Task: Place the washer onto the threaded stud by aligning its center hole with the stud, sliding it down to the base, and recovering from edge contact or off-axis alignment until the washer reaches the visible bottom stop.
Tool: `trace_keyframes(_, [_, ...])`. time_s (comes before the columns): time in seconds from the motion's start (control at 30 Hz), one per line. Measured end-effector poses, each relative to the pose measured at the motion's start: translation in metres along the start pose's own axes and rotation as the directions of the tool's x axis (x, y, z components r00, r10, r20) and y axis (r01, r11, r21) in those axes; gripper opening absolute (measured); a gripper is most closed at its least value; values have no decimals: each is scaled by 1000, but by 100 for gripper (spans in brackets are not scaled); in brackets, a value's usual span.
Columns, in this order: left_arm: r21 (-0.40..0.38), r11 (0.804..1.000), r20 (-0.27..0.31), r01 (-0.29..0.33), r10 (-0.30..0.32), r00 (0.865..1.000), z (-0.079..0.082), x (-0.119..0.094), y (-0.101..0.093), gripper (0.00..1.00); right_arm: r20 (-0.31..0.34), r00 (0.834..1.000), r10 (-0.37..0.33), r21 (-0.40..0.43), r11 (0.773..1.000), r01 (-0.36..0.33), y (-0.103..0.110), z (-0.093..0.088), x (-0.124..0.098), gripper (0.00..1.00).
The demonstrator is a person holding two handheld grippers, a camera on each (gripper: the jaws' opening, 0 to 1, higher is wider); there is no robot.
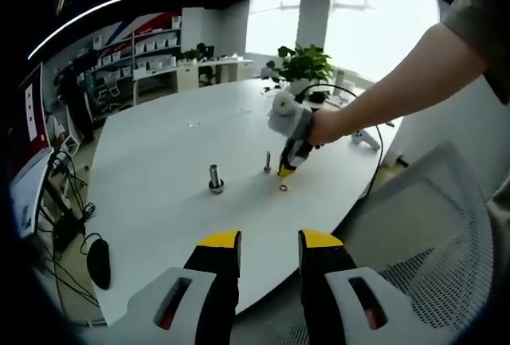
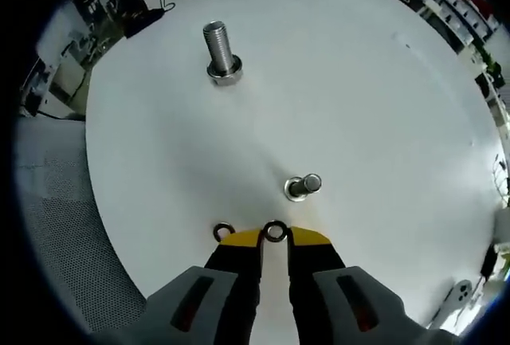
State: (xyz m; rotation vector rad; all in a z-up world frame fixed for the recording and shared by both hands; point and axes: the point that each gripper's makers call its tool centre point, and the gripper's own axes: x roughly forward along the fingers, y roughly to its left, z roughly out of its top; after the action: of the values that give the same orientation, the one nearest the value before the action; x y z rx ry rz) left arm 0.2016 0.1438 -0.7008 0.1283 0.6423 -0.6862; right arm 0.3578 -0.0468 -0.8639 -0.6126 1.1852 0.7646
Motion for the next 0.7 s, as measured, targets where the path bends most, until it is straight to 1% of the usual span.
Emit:
trace_keyframes(0.1, [0, 1000, 1, 10, -10, 1000, 0, 0, -2, 27, 6, 1000, -8, -17, 1000, 8, 0, 2, -5, 13])
trace_keyframes(0.17, [4, 1000, -2, 9, -9, 1000, 0, 0, -2, 27, 10, 1000, -7, -11, 1000, 7, -3, 2, -3, 13])
trace_keyframes(0.4, [2, 1000, 9, 11, -11, 1000, 2, 0, -2, 27, 39, 999, -20, -10, 1000, 20, -11, 9, -13, 13])
trace_keyframes(0.53, [0, 1000, 14, 10, -10, 1000, 3, -1, -2, 27, 39, 999, -28, -23, 999, 29, -15, 12, -19, 13])
trace_keyframes(0.7, [-1, 1000, 27, 9, -8, 1000, 5, -2, -1, 27, 50, 998, -40, -17, 999, 41, -21, 17, -28, 13])
